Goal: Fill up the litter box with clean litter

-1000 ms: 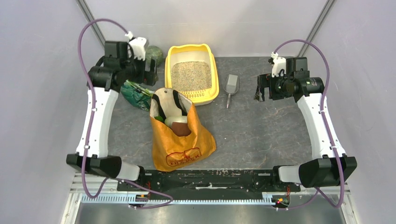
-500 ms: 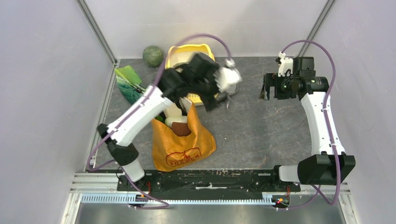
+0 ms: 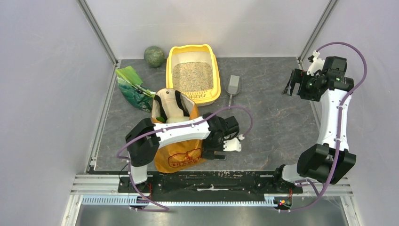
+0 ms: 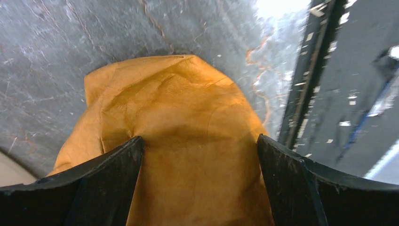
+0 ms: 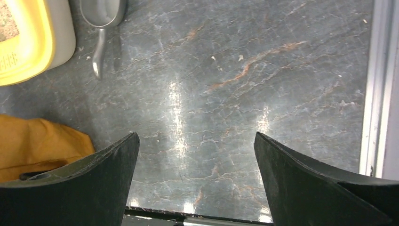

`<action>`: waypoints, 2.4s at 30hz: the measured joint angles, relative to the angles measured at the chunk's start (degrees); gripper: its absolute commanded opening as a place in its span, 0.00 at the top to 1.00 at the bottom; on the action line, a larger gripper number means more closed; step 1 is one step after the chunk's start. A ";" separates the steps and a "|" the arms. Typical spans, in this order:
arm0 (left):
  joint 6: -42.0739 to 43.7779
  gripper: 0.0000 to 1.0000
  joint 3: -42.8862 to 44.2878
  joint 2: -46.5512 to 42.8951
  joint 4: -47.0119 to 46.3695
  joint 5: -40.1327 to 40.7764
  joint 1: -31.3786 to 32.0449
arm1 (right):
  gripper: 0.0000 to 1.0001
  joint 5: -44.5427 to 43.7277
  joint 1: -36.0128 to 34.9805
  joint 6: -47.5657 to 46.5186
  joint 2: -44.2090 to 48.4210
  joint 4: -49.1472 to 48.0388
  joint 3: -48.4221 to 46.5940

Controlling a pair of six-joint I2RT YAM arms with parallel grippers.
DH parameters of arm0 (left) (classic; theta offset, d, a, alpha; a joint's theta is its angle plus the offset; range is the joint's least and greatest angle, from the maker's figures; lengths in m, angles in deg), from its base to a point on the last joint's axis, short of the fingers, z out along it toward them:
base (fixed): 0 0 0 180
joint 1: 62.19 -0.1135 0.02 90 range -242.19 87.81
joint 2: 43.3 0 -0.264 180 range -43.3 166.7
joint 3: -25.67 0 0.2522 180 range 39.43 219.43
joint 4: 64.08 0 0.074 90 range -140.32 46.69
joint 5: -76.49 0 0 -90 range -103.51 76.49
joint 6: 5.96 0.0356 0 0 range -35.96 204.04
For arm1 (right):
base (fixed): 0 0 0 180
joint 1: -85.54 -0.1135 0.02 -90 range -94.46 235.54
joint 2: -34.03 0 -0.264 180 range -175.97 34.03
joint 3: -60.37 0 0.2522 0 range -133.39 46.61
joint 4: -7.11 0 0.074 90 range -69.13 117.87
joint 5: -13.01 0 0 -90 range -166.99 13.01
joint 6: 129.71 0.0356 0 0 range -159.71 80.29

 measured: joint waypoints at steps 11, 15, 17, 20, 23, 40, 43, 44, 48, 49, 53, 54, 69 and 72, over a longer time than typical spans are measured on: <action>9.70 0.05 -22.01 -13.90 -10.82 7.08 0.50 | 0.01 4.48 -0.48 0.20 0.02 0.20 0.02; 13.79 0.04 -29.62 -20.41 -9.79 9.53 -1.29 | 0.01 5.55 -0.48 0.46 0.02 0.20 0.02; 15.10 0.04 -31.82 -22.62 -8.81 10.10 -3.30 | 0.01 5.81 -0.48 0.59 0.02 0.20 0.02; 16.72 0.05 -33.62 -25.40 -6.95 9.49 -9.27 | 0.01 6.38 -0.48 0.61 0.02 0.20 0.02; 17.90 0.04 -34.27 -27.82 -4.96 8.28 -16.85 | 0.01 6.91 -0.48 0.61 0.02 0.24 0.02; 29.24 0.08 -36.63 -45.00 9.33 2.23 -44.78 | 0.01 9.73 -0.48 0.68 0.59 0.24 0.02; 19.98 0.15 -19.52 -40.83 9.94 -2.43 -44.81 | 0.01 10.23 -0.48 0.87 0.61 0.24 0.02; 15.65 0.16 -13.03 -39.06 8.28 -3.48 -44.85 | 0.01 10.43 -0.48 0.96 0.61 0.24 0.02; -1.62 0.22 2.16 -34.91 -1.55 -0.20 -44.92 | 0.01 10.73 -0.48 1.09 0.61 0.24 0.02; -6.49 0.25 4.15 -34.23 -4.48 2.80 -45.00 | 0.01 10.73 -0.48 1.09 0.61 0.24 0.04; -21.22 0.30 10.10 -29.29 -8.59 11.65 -48.68 | 0.01 10.73 -0.48 1.09 0.63 0.24 0.28; -24.30 0.31 11.50 -27.63 -8.90 13.05 -50.25 | 0.01 10.73 -0.48 1.09 0.63 0.22 0.37; -49.44 0.41 13.03 -14.47 -12.02 17.59 -71.12 | 0.01 11.15 -0.48 1.53 0.63 0.15 1.42; -51.28 0.39 13.03 -11.17 -12.61 16.94 -73.59 | 0.01 11.15 -0.48 1.53 0.63 0.11 1.51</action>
